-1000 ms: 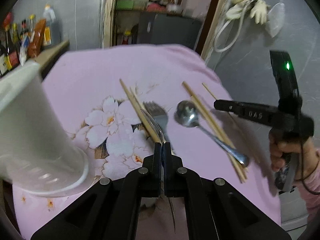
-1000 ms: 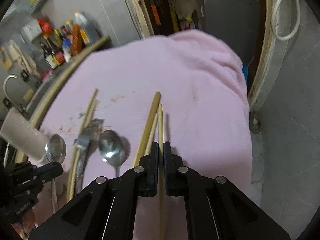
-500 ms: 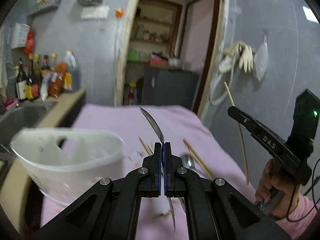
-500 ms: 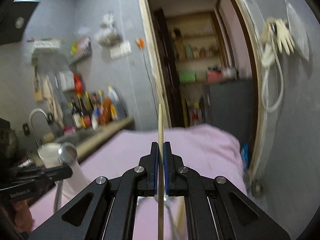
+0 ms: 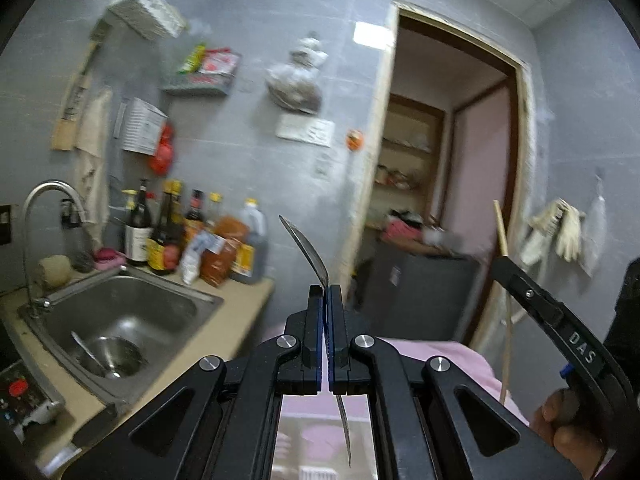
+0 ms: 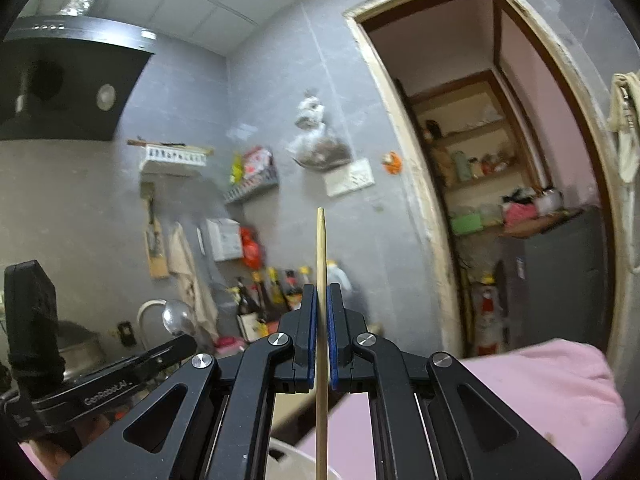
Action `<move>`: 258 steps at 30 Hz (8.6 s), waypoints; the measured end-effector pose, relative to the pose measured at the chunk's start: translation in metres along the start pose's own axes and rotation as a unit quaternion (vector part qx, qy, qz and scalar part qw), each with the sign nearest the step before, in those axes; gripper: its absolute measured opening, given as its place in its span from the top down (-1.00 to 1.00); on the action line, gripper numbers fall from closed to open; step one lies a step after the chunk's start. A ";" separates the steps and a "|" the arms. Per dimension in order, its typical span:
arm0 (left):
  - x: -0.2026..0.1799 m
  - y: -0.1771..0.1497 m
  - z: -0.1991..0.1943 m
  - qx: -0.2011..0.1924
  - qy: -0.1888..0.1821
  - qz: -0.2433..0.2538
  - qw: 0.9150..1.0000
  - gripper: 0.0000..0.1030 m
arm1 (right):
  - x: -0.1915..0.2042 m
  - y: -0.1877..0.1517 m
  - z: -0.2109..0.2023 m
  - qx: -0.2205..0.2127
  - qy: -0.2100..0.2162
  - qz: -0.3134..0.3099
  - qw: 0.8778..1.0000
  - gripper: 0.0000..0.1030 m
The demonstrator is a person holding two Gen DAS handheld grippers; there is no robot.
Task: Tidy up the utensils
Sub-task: 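Carry spoon and chopstick to the white holder and release them inside while both grippers open, then move both grippers back over the remaining utensils on the cloth, then grasp a bamboo chopstick with the left gripper while the right gripper grasps another chopstick, then lift both chopsticks to the white holder and drop them in while both grippers open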
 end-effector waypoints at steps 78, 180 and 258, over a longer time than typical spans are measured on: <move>-0.180 -0.131 0.012 0.164 -0.108 0.114 0.974 -0.89 | -0.176 -0.055 -0.147 0.124 -0.189 -0.053 0.973 -1.00; -0.169 -0.244 0.088 0.500 -0.116 0.074 0.855 0.91 | -0.201 -0.185 -0.106 0.531 -0.133 0.030 0.836 0.94; 0.007 -0.063 0.013 0.111 0.001 -0.067 0.992 0.62 | -0.010 -0.077 -0.008 0.110 -0.038 -0.032 0.993 0.84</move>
Point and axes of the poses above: each gripper's, at about its wrist camera, not at the fingertips, and z roughly the way its jaws point, x to its left, y to its top, the point moved 7 cm from there along z, roughly the way its jaws point, and after that the axes turned 6 degrees about x, right-handed, at the moved point
